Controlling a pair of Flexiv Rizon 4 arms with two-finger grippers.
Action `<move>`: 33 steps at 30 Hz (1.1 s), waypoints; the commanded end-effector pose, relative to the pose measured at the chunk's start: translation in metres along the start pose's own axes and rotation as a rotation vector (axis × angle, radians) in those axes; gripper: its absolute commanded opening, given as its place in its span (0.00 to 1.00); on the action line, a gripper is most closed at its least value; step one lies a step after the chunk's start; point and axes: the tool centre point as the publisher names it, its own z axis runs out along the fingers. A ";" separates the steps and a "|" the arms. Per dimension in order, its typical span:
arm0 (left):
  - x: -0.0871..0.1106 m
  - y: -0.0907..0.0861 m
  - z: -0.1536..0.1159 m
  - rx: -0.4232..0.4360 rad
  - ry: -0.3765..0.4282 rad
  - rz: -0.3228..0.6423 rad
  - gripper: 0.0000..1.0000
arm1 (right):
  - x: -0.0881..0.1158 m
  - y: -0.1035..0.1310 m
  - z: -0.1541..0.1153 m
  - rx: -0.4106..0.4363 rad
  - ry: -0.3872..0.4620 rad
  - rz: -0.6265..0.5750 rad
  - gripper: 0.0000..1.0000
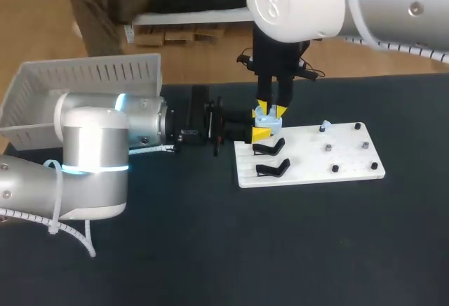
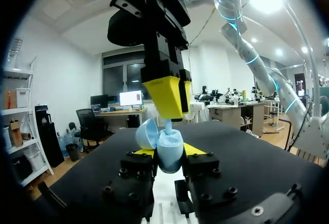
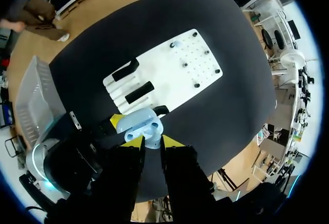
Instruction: Pick up each earbud case from the left stands, insert the matching earbuds, close the lid, and place the case in the box.
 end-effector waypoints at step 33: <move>0.001 -0.002 0.001 -0.009 -0.002 0.004 0.00 | 0.001 -0.036 -0.018 -0.081 0.028 0.006 0.53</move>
